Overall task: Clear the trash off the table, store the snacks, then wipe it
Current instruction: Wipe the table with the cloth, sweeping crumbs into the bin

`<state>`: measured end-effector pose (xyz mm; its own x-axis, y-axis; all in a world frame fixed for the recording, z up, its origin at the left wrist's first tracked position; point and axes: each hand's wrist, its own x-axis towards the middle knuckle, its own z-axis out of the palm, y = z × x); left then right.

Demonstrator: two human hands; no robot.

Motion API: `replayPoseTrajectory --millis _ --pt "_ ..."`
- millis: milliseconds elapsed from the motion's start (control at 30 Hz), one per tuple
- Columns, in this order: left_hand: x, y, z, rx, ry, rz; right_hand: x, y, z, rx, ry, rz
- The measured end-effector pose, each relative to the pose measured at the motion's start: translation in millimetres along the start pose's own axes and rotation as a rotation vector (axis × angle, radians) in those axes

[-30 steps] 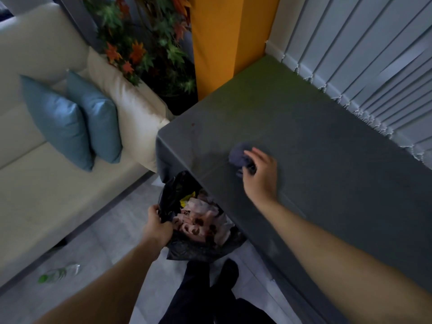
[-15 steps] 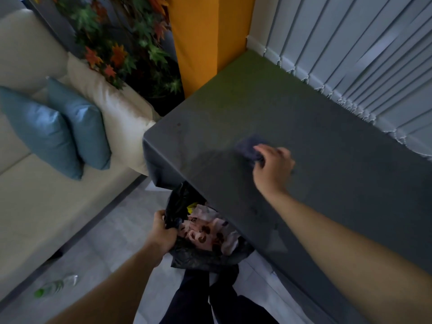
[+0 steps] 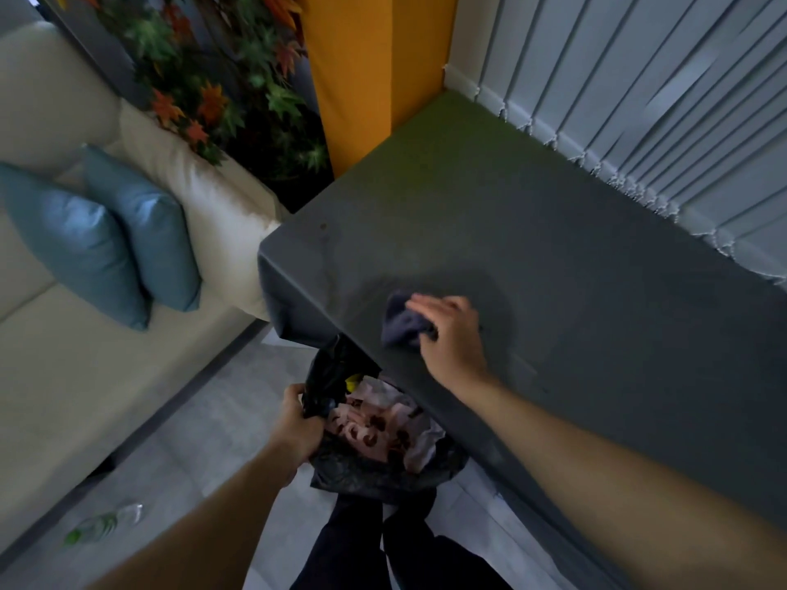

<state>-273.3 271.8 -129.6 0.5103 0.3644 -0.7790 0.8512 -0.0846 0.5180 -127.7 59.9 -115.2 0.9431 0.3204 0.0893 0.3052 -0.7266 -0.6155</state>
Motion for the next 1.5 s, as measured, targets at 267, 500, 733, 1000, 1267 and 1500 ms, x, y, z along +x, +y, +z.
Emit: replayPoseTrajectory --millis 267,500,733,1000,1267,1500 --pt "7 -2 -18 -0.062 0.047 -0.044 -18 -22 22 0.035 -0.396 -0.129" --pt "15 -1 -31 -0.176 0.158 -0.068 40 -20 0 0.166 0.105 0.103" --pt "22 2 -43 -0.181 0.185 -0.080 100 -13 12 -0.014 0.096 0.479" --pt "24 1 -44 -0.163 0.158 -0.082 35 -47 31 0.116 -0.562 -0.164" --pt "20 2 -41 -0.171 0.118 -0.099 1 -48 39 -0.039 -0.241 -0.196" --pt "16 5 -33 -0.121 0.093 -0.081 5 -55 26 0.180 -0.350 -0.266"
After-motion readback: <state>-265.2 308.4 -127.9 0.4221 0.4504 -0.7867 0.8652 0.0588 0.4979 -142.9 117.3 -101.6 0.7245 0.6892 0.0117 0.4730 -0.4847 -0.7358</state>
